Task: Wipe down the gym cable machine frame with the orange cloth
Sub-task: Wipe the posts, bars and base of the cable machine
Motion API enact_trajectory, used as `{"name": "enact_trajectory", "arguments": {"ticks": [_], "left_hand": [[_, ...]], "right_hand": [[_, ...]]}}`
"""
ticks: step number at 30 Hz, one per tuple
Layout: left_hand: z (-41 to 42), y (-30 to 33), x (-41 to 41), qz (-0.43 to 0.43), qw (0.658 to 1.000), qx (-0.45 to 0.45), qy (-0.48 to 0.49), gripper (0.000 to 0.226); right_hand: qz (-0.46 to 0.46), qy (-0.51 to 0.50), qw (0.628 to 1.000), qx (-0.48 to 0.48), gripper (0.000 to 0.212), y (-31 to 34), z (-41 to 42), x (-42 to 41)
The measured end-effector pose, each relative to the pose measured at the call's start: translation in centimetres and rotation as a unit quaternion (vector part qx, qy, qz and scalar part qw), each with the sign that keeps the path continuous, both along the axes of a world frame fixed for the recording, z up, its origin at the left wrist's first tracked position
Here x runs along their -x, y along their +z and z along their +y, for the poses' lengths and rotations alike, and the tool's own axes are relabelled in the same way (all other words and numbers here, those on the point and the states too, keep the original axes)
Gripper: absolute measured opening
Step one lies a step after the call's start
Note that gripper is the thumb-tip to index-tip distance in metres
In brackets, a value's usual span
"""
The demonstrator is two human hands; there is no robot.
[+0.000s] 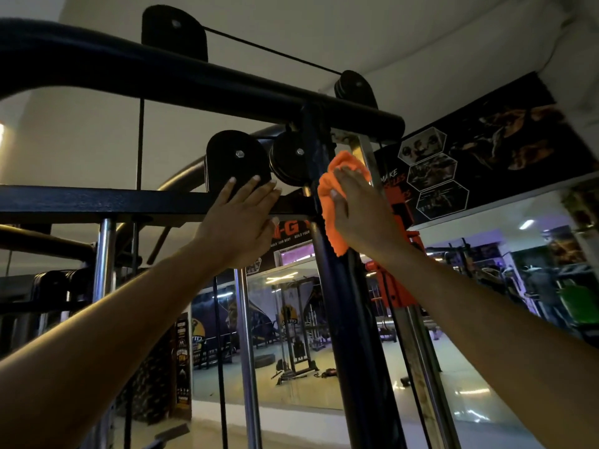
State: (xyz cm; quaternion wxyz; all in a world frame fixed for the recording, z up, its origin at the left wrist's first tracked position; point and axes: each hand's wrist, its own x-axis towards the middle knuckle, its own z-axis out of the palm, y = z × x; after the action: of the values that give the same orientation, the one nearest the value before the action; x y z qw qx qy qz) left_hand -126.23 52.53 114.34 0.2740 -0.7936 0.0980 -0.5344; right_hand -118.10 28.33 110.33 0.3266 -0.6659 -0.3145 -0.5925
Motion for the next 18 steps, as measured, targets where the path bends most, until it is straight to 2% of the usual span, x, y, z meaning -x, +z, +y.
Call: {"name": "enact_trajectory", "arguments": {"ticks": [2,5,8,11,14,18], "left_hand": [[-0.7,0.7,-0.1,0.003,0.999,0.006,-0.033,0.074],[-2.0,1.6,-0.5,-0.012,0.997,0.025,-0.073,0.068],[-3.2,2.1,-1.3,-0.017,0.996,0.043,-0.082,0.059],[-4.1,2.3,-2.4,-0.018,0.997,0.029,-0.064,0.063],[-5.1,3.5,-3.1,-0.038,0.998,0.021,-0.041,0.069],[-6.2,6.6,-4.0,-0.092,0.995,0.014,-0.036,0.057]], "right_hand": [[-0.025,-0.012,0.999,-0.024,0.051,1.3,-0.8,-0.5],[-0.038,-0.098,0.994,-0.029,0.056,1.6,-0.2,-2.0],[0.024,-0.005,1.0,0.001,0.067,-0.3,2.9,-4.0],[0.004,0.041,0.999,-0.03,0.071,-0.7,4.3,-5.9],[-0.01,0.067,0.997,-0.038,0.066,2.9,3.5,-6.8],[-0.02,0.116,0.993,-0.006,0.066,9.1,2.4,-7.5]]}}
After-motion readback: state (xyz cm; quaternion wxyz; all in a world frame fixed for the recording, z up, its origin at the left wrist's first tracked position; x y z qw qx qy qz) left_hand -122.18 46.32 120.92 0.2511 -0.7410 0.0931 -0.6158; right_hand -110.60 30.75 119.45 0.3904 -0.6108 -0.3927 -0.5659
